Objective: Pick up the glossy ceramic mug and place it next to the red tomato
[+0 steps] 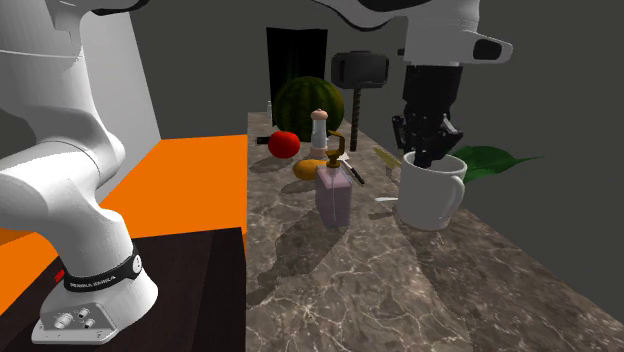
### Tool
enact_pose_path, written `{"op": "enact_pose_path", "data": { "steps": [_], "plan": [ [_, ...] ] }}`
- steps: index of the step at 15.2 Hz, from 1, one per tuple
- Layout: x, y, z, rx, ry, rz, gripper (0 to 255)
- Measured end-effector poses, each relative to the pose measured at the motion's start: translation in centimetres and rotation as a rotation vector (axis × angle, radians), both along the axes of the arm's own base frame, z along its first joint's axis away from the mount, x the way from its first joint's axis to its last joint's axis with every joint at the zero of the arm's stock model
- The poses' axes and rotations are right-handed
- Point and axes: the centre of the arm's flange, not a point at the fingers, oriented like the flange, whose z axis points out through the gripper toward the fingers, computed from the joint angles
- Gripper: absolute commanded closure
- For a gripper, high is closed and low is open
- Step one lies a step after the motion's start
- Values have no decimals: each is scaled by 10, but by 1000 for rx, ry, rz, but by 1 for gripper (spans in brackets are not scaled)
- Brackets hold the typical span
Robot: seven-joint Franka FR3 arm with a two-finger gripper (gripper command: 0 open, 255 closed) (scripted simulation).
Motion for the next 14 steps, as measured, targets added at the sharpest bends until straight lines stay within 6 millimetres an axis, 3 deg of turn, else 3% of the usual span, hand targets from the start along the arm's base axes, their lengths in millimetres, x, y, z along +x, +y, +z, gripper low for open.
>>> {"op": "enact_pose_path", "data": {
  "steps": [6,14],
  "plan": [
    [-2,5,24,0,0,0,255],
    [-36,100,25,0,0,1,255]
  ]
}}
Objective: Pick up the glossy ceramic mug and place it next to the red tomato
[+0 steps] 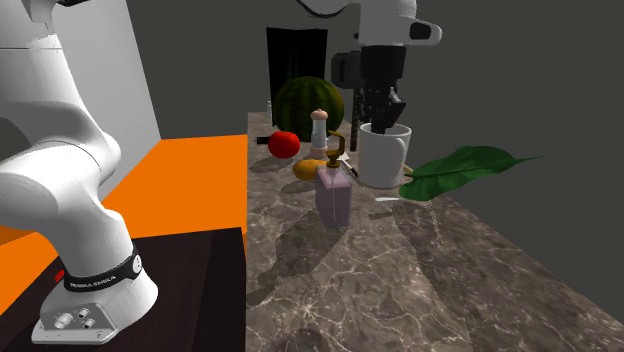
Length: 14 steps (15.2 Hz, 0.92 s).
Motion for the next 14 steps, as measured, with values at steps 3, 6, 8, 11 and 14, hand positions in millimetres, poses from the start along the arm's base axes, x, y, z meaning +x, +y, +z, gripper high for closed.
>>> {"op": "enact_pose_path", "data": {
  "steps": [3,6,8,11,14],
  "plan": [
    [-11,39,1,0,0,0,255],
    [-25,72,0,0,1,0,255],
    [-33,99,0,0,1,0,255],
    [-47,133,7,0,-5,-1,255],
    [-61,174,2,0,-1,0,255]
  ]
}}
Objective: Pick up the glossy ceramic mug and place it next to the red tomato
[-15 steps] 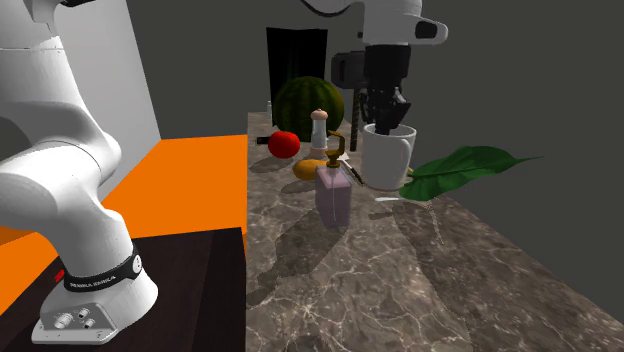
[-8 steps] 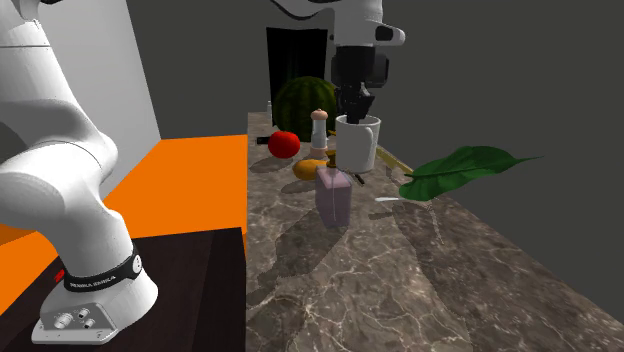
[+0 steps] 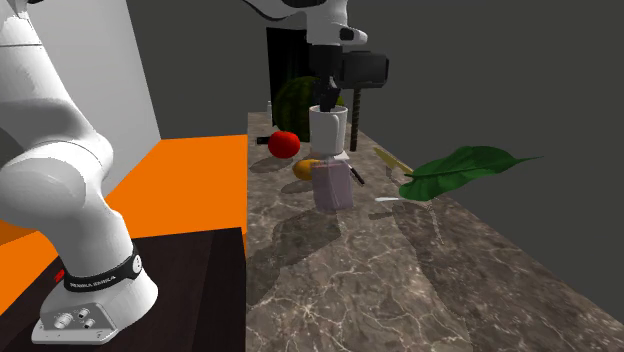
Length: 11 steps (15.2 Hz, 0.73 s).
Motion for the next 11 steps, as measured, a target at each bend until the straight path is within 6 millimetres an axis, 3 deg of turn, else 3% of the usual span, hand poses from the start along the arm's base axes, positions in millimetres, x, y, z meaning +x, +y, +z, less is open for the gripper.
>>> {"op": "enact_pose_path", "data": {
  "steps": [11],
  "plan": [
    [-51,136,0,0,1,0,255]
  ]
}}
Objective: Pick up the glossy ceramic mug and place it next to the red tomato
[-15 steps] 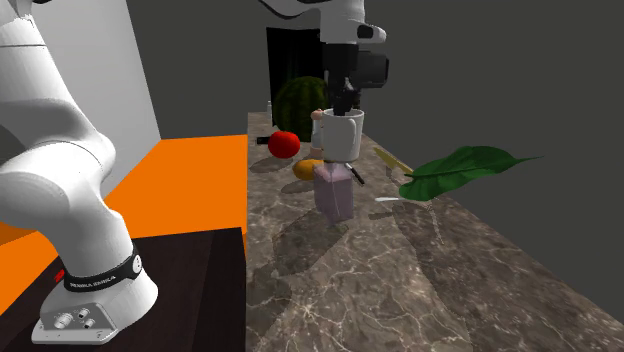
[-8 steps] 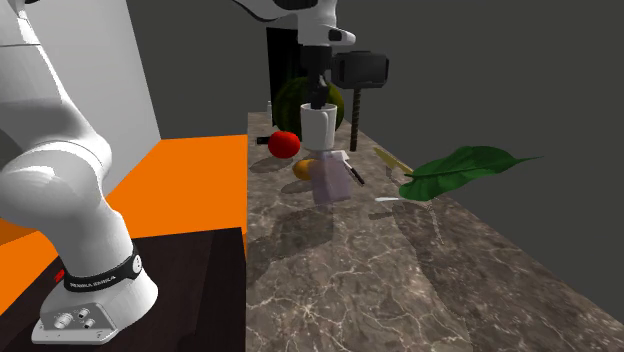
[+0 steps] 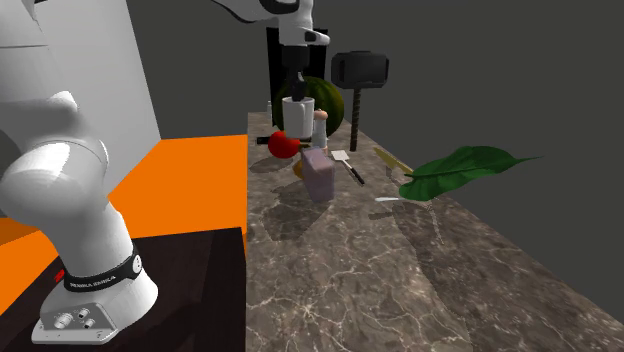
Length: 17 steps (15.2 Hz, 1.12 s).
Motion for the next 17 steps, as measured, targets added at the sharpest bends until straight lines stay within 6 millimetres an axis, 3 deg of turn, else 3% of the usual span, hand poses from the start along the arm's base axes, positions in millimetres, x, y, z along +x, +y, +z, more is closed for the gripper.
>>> {"op": "enact_pose_path", "data": {
  "steps": [17],
  "plan": [
    [-73,209,-2,0,0,0,255]
  ]
}}
